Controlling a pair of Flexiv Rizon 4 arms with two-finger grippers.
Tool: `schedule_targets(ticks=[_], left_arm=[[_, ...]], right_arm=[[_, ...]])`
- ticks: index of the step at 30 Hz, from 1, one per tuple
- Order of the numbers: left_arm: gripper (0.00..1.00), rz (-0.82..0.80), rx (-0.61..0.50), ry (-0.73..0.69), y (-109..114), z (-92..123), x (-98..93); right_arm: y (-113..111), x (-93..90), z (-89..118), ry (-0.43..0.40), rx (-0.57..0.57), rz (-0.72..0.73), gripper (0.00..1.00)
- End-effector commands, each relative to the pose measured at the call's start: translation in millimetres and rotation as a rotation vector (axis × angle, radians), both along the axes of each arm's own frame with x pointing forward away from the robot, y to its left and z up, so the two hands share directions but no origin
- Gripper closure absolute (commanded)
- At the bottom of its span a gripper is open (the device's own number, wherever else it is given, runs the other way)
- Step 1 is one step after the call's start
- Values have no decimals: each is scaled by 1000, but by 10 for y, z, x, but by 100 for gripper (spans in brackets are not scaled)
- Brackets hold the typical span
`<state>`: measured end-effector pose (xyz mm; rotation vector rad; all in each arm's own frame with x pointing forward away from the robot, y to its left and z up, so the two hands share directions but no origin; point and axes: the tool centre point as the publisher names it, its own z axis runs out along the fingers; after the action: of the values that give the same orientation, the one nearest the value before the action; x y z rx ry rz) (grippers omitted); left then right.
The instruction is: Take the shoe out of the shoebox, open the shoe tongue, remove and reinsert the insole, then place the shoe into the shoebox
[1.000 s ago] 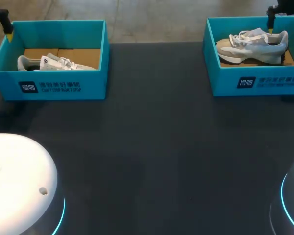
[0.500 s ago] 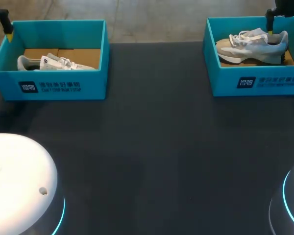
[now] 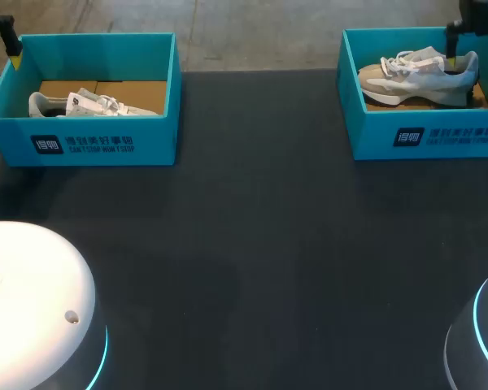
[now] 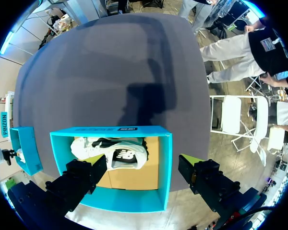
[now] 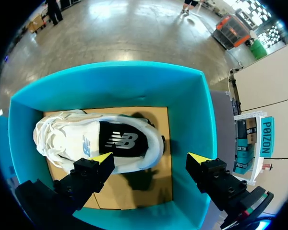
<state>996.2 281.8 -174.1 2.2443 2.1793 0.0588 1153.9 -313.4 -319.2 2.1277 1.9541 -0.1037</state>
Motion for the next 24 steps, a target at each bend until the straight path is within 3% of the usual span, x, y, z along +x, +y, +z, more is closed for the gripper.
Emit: schedule_targets(ticks=[1, 11, 13, 18, 21, 24], left_arm=[[0, 0, 3, -2, -1, 3, -12], [0, 0, 3, -2, -1, 3, -12], [0, 0, 3, -2, -1, 3, -12], [0, 0, 3, -2, -1, 3, -12], [0, 0, 3, -2, -1, 3, -12], [0, 0, 3, -2, -1, 3, -12]], right_arm=[[-49, 119, -91, 20, 0, 0, 0], [-100, 168, -235, 43, 4, -3, 0], [-106, 174, -257, 47, 6, -4, 13], [-123, 179, -317, 61, 12, -4, 11], [-133, 201, -361, 70, 11, -1, 18], [-155, 236, -398, 79, 17, -4, 18]])
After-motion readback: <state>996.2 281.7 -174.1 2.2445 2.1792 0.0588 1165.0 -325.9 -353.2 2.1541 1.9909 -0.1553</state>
